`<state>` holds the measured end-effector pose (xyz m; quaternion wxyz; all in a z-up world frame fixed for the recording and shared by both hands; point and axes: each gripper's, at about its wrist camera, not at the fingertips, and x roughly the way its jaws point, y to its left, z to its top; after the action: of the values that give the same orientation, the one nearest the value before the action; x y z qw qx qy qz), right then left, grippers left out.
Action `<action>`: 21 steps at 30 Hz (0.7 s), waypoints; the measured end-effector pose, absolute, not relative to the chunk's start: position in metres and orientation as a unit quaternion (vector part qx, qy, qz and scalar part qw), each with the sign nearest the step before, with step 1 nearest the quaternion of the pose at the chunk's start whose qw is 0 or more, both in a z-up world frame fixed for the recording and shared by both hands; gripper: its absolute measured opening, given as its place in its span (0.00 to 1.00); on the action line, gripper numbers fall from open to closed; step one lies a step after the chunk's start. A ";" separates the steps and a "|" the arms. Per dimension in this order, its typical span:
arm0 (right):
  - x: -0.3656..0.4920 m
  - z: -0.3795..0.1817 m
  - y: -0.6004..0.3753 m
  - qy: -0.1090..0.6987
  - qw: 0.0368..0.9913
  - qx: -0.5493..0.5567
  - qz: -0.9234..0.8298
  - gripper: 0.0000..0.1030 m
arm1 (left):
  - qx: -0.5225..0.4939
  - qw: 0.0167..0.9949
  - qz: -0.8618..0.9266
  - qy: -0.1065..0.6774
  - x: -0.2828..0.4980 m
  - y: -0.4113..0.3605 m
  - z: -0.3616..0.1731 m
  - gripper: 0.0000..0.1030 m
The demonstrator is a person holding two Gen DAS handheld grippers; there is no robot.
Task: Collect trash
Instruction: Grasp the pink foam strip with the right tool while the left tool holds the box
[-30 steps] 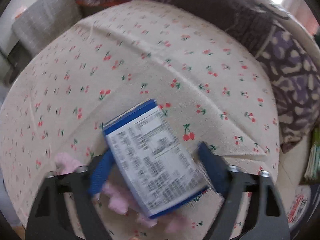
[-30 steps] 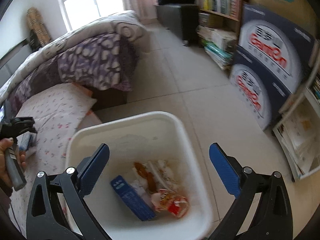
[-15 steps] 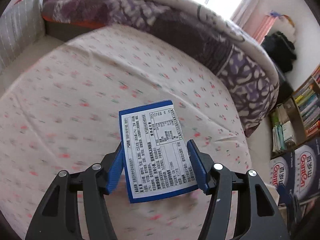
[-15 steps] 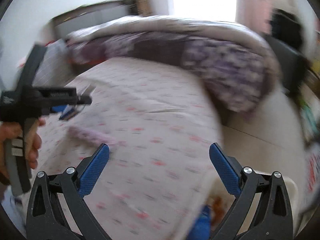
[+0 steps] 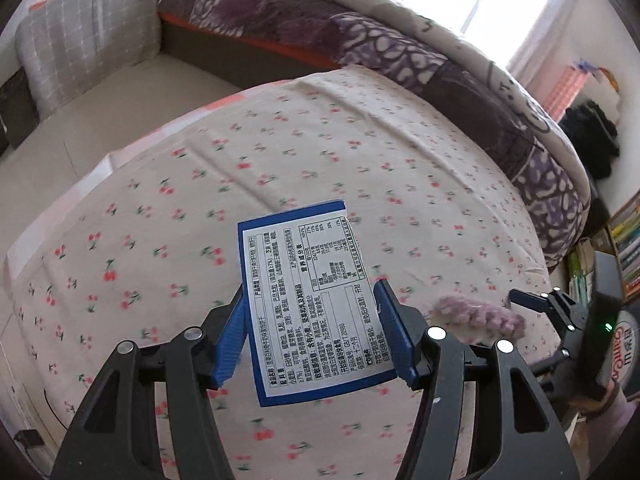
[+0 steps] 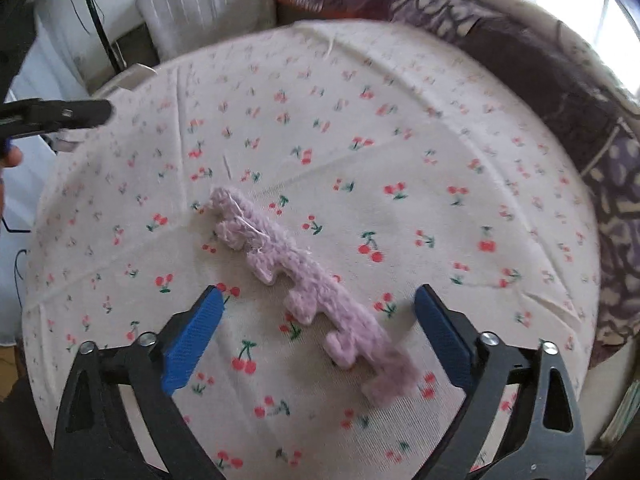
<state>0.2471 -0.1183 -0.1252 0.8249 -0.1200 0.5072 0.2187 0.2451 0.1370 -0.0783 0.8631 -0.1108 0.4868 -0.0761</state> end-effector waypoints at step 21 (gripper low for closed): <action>0.206 -0.086 -0.074 0.436 0.898 -0.022 0.059 0.26 | -0.135 0.884 -0.018 0.447 0.204 0.178 -0.078 0.58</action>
<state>0.2055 -0.0736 -0.0865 0.8979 -0.0219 0.4356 0.0590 0.2045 0.1775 -0.0778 0.8839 -0.1349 0.4475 -0.0184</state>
